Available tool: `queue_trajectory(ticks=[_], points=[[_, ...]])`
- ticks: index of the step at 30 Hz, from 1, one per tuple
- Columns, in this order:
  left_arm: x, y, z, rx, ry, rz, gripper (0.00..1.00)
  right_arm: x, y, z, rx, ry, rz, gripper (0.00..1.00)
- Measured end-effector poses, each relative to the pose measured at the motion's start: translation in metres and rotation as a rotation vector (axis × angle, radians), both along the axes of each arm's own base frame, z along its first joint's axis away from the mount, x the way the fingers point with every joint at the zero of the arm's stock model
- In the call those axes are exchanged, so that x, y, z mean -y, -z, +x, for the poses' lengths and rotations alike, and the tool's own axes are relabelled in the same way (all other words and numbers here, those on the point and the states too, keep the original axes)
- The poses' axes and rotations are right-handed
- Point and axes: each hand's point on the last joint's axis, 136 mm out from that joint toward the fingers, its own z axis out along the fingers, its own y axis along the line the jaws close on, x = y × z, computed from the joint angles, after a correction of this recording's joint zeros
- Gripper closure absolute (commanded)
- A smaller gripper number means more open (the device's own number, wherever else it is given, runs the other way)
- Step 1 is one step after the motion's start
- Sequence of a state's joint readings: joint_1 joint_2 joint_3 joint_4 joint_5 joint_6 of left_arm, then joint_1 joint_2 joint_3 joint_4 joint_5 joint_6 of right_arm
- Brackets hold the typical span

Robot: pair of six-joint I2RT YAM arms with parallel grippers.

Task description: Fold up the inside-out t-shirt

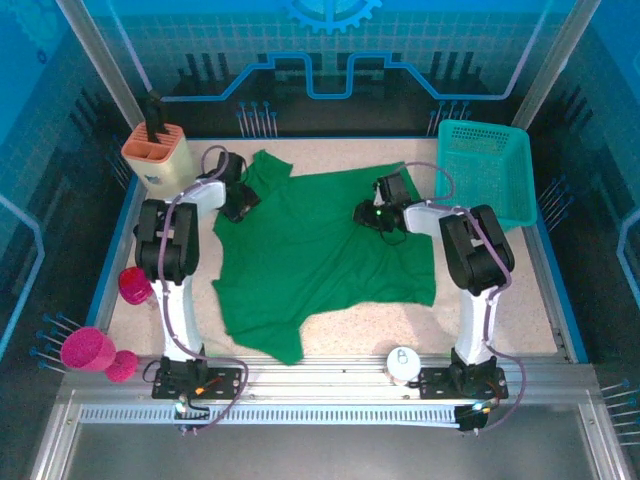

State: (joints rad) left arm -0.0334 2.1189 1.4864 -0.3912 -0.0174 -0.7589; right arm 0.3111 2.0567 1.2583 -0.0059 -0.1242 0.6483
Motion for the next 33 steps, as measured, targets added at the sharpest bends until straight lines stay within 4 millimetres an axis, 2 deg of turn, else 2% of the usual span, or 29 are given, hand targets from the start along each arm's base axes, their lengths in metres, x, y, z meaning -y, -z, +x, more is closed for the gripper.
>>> queue_trajectory(ticks=[2,4,7,10,13,15,17,19,20,21,22,24,26,27,28,29,31,33], points=[[-0.008,0.001,0.015,0.020,-0.015,-0.007,0.60,0.005,-0.001,0.019,0.021,0.027,0.008,0.65],[-0.016,-0.002,0.040,0.051,-0.022,-0.008,0.55,0.010,-0.003,0.034,0.037,0.053,0.035,0.64],[-0.019,-0.007,0.081,0.113,0.007,-0.009,0.50,0.016,-0.004,0.039,0.029,0.071,0.070,0.62],[-0.016,-0.009,0.094,0.139,0.034,-0.015,0.49,0.016,-0.010,0.033,0.012,0.055,0.088,0.61],[-0.011,-0.012,0.095,0.149,0.078,-0.016,0.45,0.015,-0.037,0.014,0.040,-0.011,0.107,0.63],[-0.007,-0.017,0.096,0.156,0.110,-0.021,0.42,0.010,-0.072,-0.001,0.113,-0.118,0.104,0.66],[-0.003,-0.026,0.096,0.171,0.132,-0.023,0.42,-0.006,-0.110,-0.017,0.231,-0.273,0.066,0.67],[-0.002,-0.037,0.082,0.171,0.137,-0.023,0.41,-0.039,-0.144,-0.044,0.368,-0.479,0.010,0.65],[-0.001,-0.045,0.067,0.164,0.138,-0.023,0.41,-0.063,-0.157,-0.065,0.440,-0.611,-0.018,0.65],[0.000,-0.057,0.052,0.162,0.138,-0.020,0.41,-0.093,-0.167,-0.097,0.524,-0.783,-0.044,0.64],[0.000,-0.070,0.039,0.167,0.139,-0.018,0.41,-0.114,-0.170,-0.124,0.581,-0.915,-0.055,0.63],[0.003,-0.108,0.011,0.205,0.139,0.000,0.42,-0.159,-0.162,-0.202,0.723,-1.260,-0.071,0.59],[0.010,-0.143,-0.017,0.253,0.143,0.020,0.42,-0.181,-0.140,-0.264,0.797,-1.513,-0.069,0.57],[0.018,-0.157,-0.036,0.274,0.153,0.035,0.42,-0.187,-0.126,-0.288,0.813,-1.615,-0.072,0.56],[0.027,-0.164,-0.052,0.283,0.171,0.049,0.42,-0.192,-0.114,-0.303,0.820,-1.687,-0.077,0.56],[0.038,-0.166,-0.072,0.279,0.197,0.066,0.43,-0.198,-0.103,-0.316,0.834,-1.756,-0.085,0.55],[0.066,-0.148,-0.115,0.215,0.279,0.091,0.45,-0.206,-0.083,-0.332,0.844,-1.847,-0.102,0.55],[0.085,-0.108,-0.163,0.082,0.351,0.084,0.45,-0.213,-0.062,-0.345,0.833,-1.923,-0.124,0.55]])
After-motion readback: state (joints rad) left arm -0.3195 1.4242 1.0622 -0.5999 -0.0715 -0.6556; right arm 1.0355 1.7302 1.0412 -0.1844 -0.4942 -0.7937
